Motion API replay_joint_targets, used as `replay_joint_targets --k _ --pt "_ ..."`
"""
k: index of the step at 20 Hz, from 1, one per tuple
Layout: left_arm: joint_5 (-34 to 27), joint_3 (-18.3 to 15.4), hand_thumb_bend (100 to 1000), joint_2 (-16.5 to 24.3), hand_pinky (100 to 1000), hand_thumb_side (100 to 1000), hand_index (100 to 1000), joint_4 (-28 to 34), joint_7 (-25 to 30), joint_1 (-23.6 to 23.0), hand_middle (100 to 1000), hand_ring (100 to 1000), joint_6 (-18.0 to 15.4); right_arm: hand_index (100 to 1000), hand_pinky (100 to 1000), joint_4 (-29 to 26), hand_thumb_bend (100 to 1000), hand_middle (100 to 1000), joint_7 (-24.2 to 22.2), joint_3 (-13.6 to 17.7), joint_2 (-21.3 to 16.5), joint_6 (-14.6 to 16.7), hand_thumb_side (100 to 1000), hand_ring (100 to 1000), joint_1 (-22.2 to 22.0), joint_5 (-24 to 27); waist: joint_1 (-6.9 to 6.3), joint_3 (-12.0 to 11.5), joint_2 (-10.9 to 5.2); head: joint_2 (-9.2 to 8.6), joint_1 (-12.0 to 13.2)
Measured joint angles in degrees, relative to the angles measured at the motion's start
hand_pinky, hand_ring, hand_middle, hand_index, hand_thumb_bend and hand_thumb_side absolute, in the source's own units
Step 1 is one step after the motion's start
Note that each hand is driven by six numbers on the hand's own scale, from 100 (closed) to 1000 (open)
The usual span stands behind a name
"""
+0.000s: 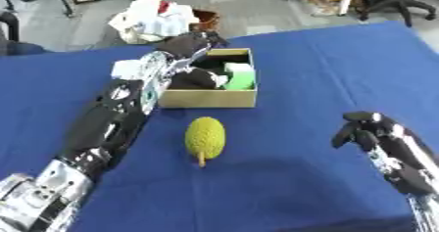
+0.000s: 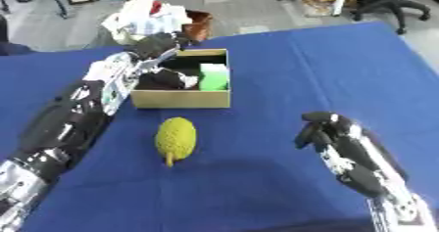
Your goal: Pick up objects on the table and place them in the box.
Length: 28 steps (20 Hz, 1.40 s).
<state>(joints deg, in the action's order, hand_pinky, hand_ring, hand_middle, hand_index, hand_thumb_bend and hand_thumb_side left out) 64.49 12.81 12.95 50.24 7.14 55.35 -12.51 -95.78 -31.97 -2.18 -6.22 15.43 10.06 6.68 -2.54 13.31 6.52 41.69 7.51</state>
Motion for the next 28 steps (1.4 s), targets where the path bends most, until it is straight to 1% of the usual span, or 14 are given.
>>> replay_joint_targets --k 2,4,5,6,7,9,11,15,18,19,22,24,27,28 --pt "0.43 0.11 331 0.07 809 605 907 0.39 -0.52 -0.01 816 762 -0.57 778 569 0.00 100 545 0.00 0.00 0.00 0.00 455 591 0.00 0.00 0.00 -0.01 0.00 0.00 -0.03" --pt "-0.26 1.02 298 0.73 811 595 904 2.25 0.03 -0.22 801 756 -2.09 778 569 0.00 100 545 0.01 0.02 0.00 0.00 455 591 0.00 0.00 0.00 -0.06 0.00 0.00 -0.15" --pt "-1.39 1.67 253 1.48 811 575 900 3.55 0.95 -0.54 778 743 -3.25 778 570 0.00 100 545 0.03 0.03 0.00 0.00 456 591 0.00 0.00 0.00 -0.18 0.00 0.00 -0.30" --pt "-3.09 2.47 249 2.55 810 566 899 5.19 2.36 -0.94 775 741 -4.68 778 570 0.00 100 545 0.06 0.03 0.00 0.01 456 591 0.01 0.00 0.00 -0.34 0.00 0.00 -0.49" --pt "-5.38 3.27 227 3.93 804 496 879 6.94 4.12 -1.43 736 718 -6.19 778 570 0.00 100 545 0.10 0.04 0.00 0.03 456 590 0.01 0.00 0.00 -0.44 0.00 0.00 -0.64" --pt "-10.90 5.08 240 7.25 799 424 858 11.25 8.44 -2.53 705 699 -8.81 778 570 0.00 100 545 0.17 0.05 -0.02 0.08 455 590 0.01 -0.01 0.00 -0.73 0.00 0.00 -1.08" --pt "-16.70 7.01 252 11.04 793 416 843 16.34 13.26 -3.93 684 685 -10.51 778 570 0.00 100 545 0.26 0.09 -0.06 0.13 455 590 0.00 -0.03 -0.02 -1.02 0.00 0.00 -1.43" --pt "-25.91 10.95 253 17.57 784 457 834 26.33 22.41 -7.00 667 672 -11.57 778 570 0.00 100 545 0.35 0.37 -0.18 0.14 455 590 -0.03 -0.10 -0.02 -1.28 0.00 0.00 -1.92" --pt "-29.88 13.48 259 20.11 784 511 837 31.53 27.63 -8.93 684 685 -11.12 778 570 0.00 100 545 0.40 0.38 -0.23 0.14 455 590 -0.03 -0.11 -0.02 -1.28 0.00 0.01 -2.07" --pt "-30.57 14.22 271 20.46 787 529 842 32.53 28.97 -9.26 710 701 -10.90 778 570 0.00 100 545 0.44 0.38 -0.24 0.16 456 590 -0.03 -0.11 -0.02 -1.28 0.00 0.01 -2.07" --pt "-31.16 16.37 283 20.67 798 580 861 33.67 31.77 -9.58 763 738 -10.42 778 570 0.00 100 545 0.48 0.38 -0.27 0.19 456 590 -0.03 -0.11 -0.02 -1.13 0.00 0.01 -2.08" --pt "-30.51 17.76 321 20.62 807 599 868 33.35 32.86 -9.97 785 752 -10.36 778 571 0.00 100 545 0.48 0.38 -0.27 0.19 456 589 -0.03 -0.11 -0.03 -0.96 0.00 0.01 -2.08" --pt "-27.89 19.02 368 19.88 815 584 877 31.88 33.30 -10.82 803 764 -10.48 778 571 0.00 100 545 0.49 0.38 -0.27 0.18 456 589 -0.02 -0.11 -0.03 -0.91 0.00 0.00 -2.08" --pt "-26.66 19.13 401 19.63 822 566 886 31.33 33.11 -11.15 818 774 -10.67 778 571 0.00 100 545 0.50 0.38 -0.27 0.18 456 589 -0.01 -0.11 -0.03 -0.90 0.00 0.00 -2.09"
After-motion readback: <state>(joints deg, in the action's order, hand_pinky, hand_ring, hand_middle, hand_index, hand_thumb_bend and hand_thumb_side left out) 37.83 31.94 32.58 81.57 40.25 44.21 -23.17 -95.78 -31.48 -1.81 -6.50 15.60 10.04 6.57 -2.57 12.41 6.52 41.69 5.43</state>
